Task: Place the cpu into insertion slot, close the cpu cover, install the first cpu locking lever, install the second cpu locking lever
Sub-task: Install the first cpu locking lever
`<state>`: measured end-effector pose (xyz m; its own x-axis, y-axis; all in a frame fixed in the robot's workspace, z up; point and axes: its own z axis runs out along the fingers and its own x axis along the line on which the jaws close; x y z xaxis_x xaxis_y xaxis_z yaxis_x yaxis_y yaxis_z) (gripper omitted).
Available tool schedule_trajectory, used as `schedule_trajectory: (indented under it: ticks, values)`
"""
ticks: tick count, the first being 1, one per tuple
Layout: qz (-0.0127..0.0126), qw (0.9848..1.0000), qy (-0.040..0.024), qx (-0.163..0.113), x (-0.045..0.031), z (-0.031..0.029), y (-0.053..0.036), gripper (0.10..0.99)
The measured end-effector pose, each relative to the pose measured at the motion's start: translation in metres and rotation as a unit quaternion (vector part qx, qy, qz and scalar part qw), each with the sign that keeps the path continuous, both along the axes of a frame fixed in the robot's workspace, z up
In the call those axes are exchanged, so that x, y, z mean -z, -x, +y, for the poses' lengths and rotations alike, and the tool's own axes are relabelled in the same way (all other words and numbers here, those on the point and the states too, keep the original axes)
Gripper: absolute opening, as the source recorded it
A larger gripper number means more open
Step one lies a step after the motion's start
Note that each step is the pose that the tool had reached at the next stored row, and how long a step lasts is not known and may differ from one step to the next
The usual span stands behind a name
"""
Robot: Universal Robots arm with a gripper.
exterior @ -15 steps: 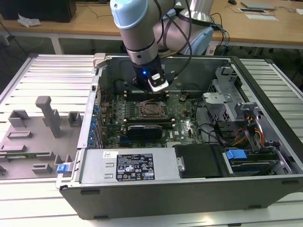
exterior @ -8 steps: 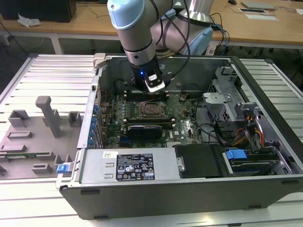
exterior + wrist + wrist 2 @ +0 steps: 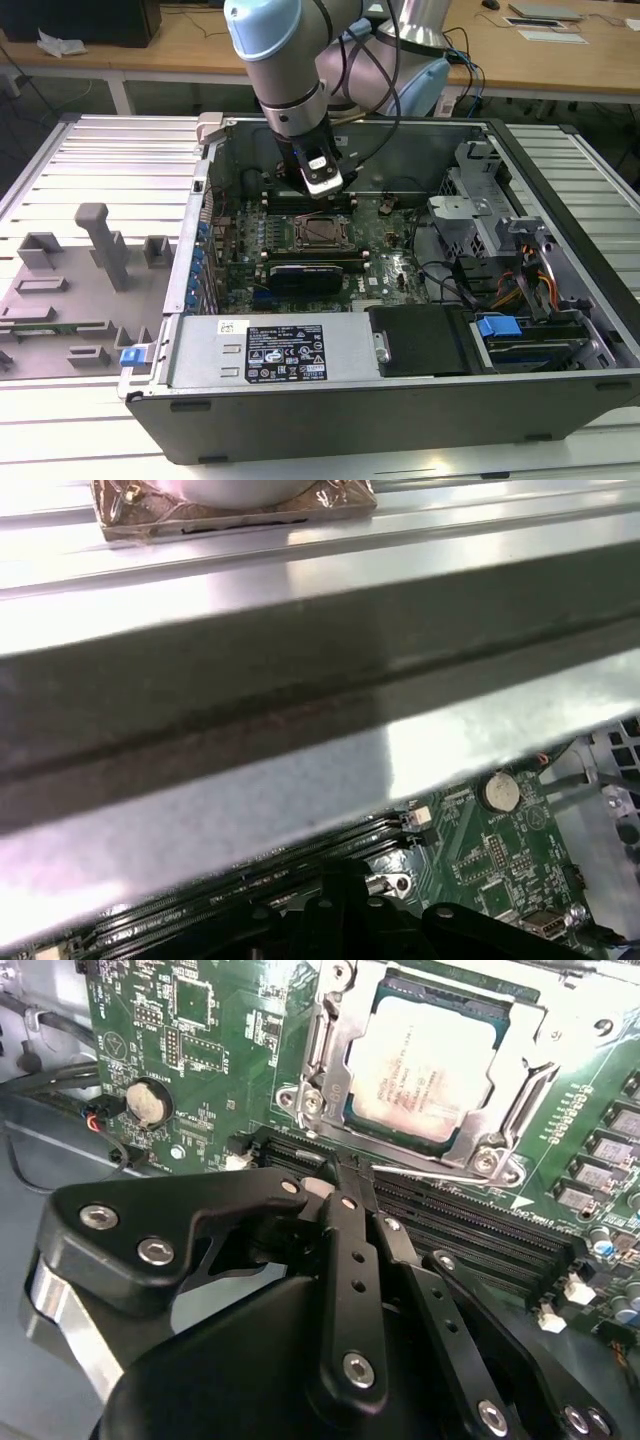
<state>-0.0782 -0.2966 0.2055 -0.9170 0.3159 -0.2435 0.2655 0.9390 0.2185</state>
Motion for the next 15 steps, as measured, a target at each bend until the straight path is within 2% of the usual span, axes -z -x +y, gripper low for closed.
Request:
schedule_trajectory:
  ticks: [6,15]
  values:
    - [0.0,0.9998,0.0001,0.018,0.0021,0.0025,0.0005,0.106]
    - [0.0001,0.9997,0.0005,0.023,0.0093,0.0025,0.0005,0.106]
